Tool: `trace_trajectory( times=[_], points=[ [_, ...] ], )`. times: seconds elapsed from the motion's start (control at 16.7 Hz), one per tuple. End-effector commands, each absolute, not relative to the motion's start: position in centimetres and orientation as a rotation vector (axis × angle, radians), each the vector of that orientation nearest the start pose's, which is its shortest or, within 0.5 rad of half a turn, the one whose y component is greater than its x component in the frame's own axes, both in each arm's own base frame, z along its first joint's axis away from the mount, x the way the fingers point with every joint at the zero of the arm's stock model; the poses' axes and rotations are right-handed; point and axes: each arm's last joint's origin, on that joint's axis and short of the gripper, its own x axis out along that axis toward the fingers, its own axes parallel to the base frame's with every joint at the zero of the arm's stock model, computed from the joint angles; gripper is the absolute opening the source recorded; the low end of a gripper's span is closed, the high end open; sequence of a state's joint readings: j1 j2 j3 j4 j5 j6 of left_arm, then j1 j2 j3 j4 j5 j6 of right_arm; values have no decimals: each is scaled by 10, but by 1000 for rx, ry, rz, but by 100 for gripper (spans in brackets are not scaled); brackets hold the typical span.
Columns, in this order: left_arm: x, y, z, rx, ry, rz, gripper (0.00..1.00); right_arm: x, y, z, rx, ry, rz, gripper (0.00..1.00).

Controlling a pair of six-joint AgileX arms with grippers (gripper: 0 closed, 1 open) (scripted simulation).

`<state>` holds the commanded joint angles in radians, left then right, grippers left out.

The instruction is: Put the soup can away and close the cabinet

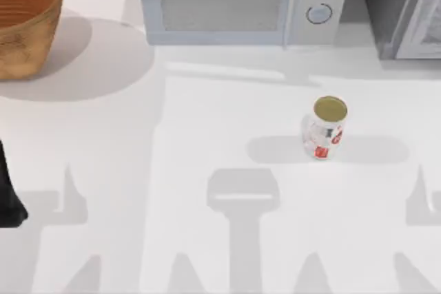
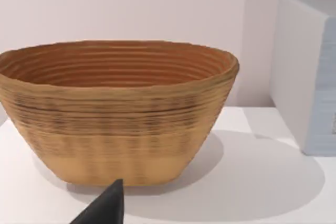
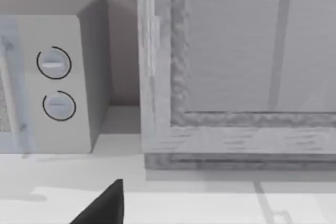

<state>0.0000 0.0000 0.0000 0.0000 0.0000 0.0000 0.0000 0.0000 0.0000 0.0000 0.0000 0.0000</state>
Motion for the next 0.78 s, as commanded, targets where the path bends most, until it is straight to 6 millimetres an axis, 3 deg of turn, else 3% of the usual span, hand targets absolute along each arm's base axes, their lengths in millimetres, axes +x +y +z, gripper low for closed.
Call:
trace_trajectory(
  times=[0.42,0.78],
  points=[
    [106,-1,160,0,0,0,100,112,4,173,9,-17,10,100],
    [106,-1,160,0,0,0,100,146,24,196,27,-23,16,100]
  ],
)
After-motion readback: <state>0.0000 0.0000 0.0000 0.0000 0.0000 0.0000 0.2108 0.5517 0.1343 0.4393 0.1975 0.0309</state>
